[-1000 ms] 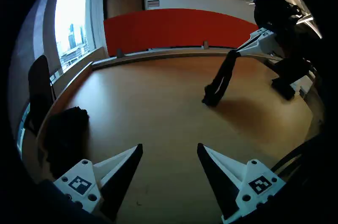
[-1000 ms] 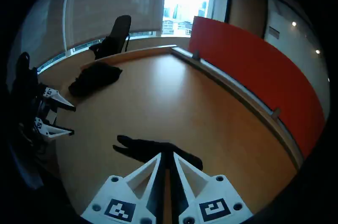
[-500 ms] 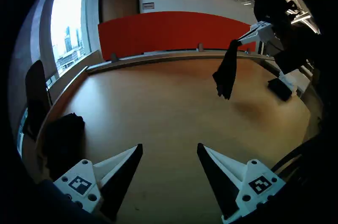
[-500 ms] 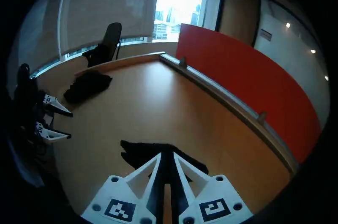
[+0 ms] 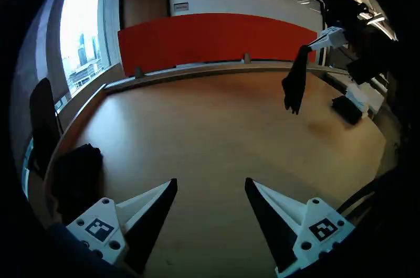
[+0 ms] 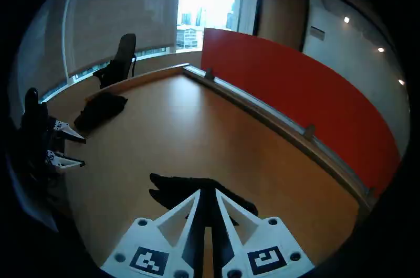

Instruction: Fold towel

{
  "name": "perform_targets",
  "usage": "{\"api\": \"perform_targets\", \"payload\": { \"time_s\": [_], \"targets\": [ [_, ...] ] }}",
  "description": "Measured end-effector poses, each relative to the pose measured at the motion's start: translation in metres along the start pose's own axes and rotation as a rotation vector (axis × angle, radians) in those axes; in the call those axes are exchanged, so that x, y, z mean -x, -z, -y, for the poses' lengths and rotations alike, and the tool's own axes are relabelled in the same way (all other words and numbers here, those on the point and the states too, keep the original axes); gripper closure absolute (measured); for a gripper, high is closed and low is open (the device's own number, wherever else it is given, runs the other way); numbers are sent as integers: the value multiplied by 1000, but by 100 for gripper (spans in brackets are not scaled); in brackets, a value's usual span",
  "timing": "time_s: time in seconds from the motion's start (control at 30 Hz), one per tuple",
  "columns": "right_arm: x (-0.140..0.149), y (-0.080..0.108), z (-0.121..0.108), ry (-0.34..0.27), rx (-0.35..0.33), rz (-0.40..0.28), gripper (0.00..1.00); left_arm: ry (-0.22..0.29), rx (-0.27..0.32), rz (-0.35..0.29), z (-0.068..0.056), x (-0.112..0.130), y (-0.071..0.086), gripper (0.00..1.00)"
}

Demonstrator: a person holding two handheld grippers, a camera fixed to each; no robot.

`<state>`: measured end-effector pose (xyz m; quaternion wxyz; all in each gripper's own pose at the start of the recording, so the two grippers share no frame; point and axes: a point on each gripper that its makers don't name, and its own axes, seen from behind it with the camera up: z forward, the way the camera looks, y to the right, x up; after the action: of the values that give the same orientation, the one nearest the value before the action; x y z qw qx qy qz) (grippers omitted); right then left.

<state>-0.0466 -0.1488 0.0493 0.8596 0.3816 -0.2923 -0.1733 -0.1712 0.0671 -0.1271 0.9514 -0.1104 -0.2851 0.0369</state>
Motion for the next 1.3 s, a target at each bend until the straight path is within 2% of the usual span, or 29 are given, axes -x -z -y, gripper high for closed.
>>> {"api": "perform_targets", "payload": {
  "time_s": [0.97, 1.3],
  "targets": [
    [72, 83, -131, -83, 153, 94, 95, -15, -22, 15, -1, -8, -5, 4],
    [102, 107, -174, -103, 210, 140, 95, -28, -21, 21, -10, -13, -9, 4]
  ]
}}
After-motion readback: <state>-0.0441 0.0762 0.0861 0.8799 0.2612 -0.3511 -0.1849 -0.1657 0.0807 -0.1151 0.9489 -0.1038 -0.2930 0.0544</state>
